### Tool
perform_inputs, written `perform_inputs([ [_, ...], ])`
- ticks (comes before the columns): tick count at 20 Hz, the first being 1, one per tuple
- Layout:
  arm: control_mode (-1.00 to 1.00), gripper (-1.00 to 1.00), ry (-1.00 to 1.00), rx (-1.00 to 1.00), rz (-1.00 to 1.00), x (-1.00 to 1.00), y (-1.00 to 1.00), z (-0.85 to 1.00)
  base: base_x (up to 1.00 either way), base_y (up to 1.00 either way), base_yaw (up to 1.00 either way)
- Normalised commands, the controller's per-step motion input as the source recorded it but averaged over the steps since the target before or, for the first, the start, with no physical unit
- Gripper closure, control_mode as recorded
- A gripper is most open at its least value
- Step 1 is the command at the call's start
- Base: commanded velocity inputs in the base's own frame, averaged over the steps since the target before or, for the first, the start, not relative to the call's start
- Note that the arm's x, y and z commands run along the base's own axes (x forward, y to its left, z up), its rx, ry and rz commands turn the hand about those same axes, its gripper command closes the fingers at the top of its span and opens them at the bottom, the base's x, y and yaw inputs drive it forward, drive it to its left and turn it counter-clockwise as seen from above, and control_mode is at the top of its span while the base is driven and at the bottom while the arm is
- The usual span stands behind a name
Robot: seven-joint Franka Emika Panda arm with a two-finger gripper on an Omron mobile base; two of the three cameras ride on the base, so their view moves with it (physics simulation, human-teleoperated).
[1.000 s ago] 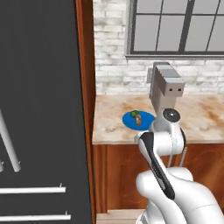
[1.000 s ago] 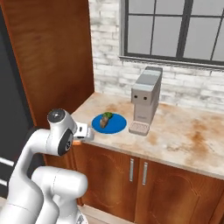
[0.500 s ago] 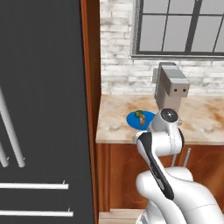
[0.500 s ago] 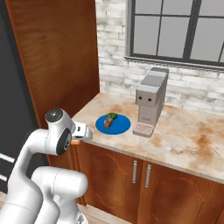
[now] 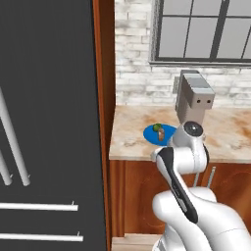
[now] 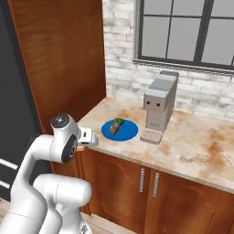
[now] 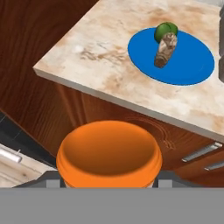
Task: Pick the avocado and bread from the counter and place them on the plate. Then pick the jam from the cabinet and place it next to the plate. Lastly close the cabinet door.
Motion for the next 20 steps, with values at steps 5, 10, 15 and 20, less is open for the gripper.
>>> perform_inputs([
  [5, -1.00, 1.00, 0.00, 0.06, 0.26, 0.04, -0.39, 0.00, 0.00, 0.00, 0.00],
  [10, -1.00, 1.00, -0.01, 0.01, 0.16, 0.23, -0.11, 0.00, 0.00, 0.00, 0.00],
  [15, -1.00, 1.00, -0.06, 0.00, 0.00, 0.24, 0.00, 0.04, 0.00, 0.00, 0.00],
  [20, -1.00, 1.00, -0.05, -0.02, 0.00, 0.28, 0.00, 0.02, 0.00, 0.00, 0.00],
])
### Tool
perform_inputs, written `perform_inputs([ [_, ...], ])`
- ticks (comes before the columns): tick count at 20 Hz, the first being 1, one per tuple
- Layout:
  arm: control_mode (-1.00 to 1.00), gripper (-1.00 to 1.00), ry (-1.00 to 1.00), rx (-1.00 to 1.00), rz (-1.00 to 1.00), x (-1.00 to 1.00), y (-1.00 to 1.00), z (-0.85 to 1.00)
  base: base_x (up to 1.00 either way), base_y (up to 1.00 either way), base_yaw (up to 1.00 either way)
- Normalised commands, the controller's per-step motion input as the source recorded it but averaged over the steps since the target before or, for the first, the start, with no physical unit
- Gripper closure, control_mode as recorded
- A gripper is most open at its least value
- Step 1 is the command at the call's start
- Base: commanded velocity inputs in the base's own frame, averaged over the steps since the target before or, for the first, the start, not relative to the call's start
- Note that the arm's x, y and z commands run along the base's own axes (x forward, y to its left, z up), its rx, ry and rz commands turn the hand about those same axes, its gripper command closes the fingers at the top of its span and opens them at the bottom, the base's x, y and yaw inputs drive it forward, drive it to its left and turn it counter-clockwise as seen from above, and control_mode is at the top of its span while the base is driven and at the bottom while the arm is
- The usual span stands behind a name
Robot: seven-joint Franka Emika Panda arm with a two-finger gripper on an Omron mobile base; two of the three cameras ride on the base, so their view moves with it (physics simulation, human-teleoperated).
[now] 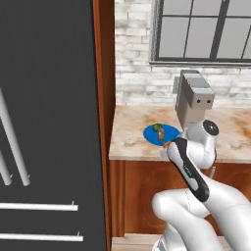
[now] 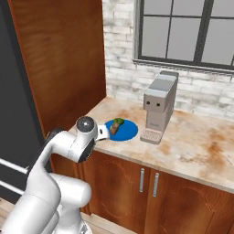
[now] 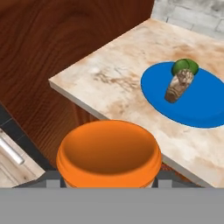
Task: Pick the avocado and bread from the counter and place them on the plate. Then pick the jam from the cabinet and place it next to the plate. Lastly close the cabinet door.
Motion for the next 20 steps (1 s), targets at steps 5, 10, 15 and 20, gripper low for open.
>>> perform_inputs([
  [5, -1.00, 1.00, 0.00, 0.00, 0.00, 0.33, 0.01, -0.03, 0.00, 0.00, 0.00],
  [10, -1.00, 1.00, 0.00, 0.02, 0.01, 0.34, 0.15, -0.21, 0.00, 0.00, 0.00],
  [15, -1.00, 1.00, 0.00, 0.03, 0.02, 0.47, 0.11, -0.22, 0.00, 0.00, 0.00],
  [20, -1.00, 1.00, 0.00, 0.02, 0.07, 0.41, 0.01, -0.23, 0.00, 0.00, 0.00],
])
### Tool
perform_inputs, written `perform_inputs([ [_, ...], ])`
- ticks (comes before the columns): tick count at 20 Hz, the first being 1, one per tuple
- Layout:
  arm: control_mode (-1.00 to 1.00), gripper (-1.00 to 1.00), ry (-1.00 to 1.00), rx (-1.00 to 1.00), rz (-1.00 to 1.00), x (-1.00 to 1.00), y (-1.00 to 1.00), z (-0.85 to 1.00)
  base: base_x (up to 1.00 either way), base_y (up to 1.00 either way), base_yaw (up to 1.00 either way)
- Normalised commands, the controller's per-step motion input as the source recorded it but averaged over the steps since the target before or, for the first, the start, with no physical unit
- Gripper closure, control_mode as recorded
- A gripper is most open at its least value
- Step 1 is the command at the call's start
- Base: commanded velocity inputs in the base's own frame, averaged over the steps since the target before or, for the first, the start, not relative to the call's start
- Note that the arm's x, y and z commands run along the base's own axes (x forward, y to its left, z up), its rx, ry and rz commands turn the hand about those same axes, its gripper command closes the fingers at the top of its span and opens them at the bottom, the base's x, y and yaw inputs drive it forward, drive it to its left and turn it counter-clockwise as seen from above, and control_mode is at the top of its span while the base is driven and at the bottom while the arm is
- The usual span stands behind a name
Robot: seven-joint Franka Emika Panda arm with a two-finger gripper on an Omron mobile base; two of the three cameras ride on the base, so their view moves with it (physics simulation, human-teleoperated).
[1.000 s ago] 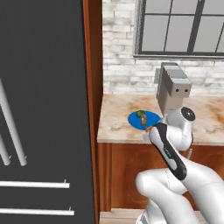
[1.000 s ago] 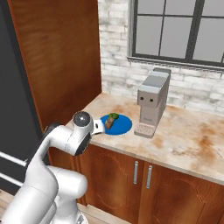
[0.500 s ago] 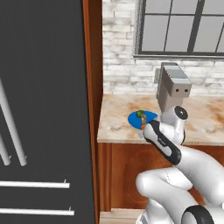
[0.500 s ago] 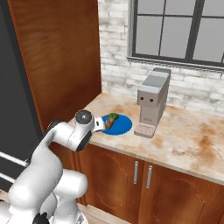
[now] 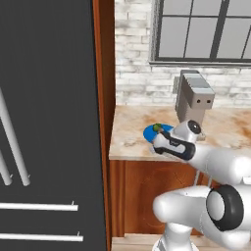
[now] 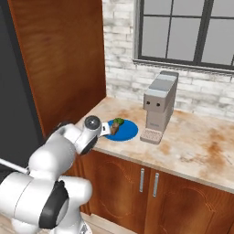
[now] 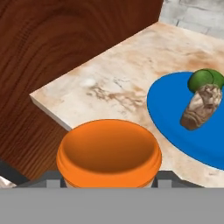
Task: Pick the avocado and bread from the counter and place them on the plate. Then pick the jam from the cabinet and place it next to the plate. Lastly close the cabinet door.
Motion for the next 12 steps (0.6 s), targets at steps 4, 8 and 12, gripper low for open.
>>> perform_inputs([
  [4, -1.00, 1.00, 0.00, 0.00, 0.09, 0.46, 0.01, -0.23, 0.00, 0.00, 0.00],
  [8, -1.00, 1.00, 0.00, 0.00, 0.06, 0.32, 0.08, -0.23, 0.00, 0.00, 0.00],
  [12, -1.00, 1.00, 0.00, -0.04, 0.01, 0.18, 0.11, -0.18, 0.00, 0.00, 0.00],
])
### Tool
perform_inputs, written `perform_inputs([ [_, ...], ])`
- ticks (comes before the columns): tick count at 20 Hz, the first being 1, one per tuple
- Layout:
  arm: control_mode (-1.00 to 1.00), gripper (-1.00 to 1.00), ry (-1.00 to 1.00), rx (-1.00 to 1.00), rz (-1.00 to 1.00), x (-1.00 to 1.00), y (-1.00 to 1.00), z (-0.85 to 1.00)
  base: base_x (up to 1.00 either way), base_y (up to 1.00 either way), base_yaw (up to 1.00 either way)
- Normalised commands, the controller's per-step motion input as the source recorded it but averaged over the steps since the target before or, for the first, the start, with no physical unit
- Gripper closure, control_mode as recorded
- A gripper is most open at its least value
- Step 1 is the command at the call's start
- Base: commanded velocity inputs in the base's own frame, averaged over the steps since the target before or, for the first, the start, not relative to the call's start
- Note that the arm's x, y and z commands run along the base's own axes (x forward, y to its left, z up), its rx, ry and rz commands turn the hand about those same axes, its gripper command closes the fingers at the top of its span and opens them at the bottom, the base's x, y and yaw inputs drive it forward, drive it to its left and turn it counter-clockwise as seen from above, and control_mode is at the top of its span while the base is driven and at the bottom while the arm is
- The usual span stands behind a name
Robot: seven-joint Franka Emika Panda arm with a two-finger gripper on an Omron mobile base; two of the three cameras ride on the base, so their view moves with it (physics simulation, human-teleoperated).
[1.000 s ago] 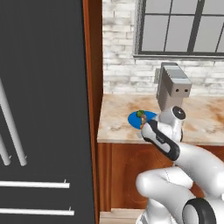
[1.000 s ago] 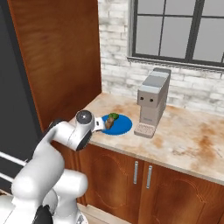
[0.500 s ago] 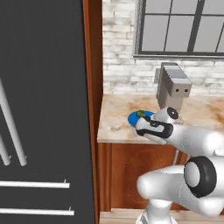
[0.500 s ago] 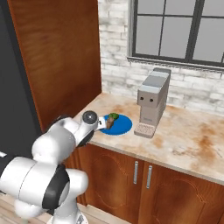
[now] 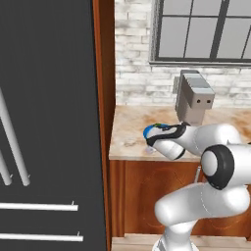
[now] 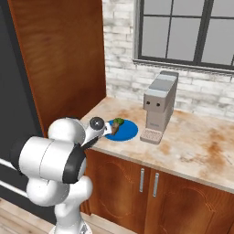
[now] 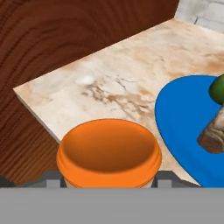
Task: Pick the avocado and bread from the counter and place them on the plate. Then pick the jam from the cabinet and place it next to the plate. Lastly close the cabinet door.
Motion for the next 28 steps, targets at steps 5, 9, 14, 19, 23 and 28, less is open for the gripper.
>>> perform_inputs([
  [5, -1.00, 1.00, 0.00, -0.07, 0.00, 0.14, 0.08, -0.13, 0.00, 0.00, 0.00],
  [9, -1.00, 1.00, 0.00, -0.07, 0.00, 0.18, 0.02, -0.05, 0.00, 0.00, 0.00],
  [14, -1.00, 1.00, 0.00, -0.03, 0.02, 0.27, 0.00, 0.00, 0.00, 0.00, 0.00],
  [19, -1.00, 1.00, -0.01, 0.00, 0.07, 0.32, 0.00, 0.00, 0.00, 0.00, 0.00],
  [23, -1.00, 1.00, 0.00, 0.00, 0.08, 0.24, 0.00, -0.09, 0.00, 0.00, 0.00],
  [28, -1.00, 1.00, 0.00, 0.00, 0.09, 0.11, 0.00, -0.25, 0.00, 0.00, 0.00],
])
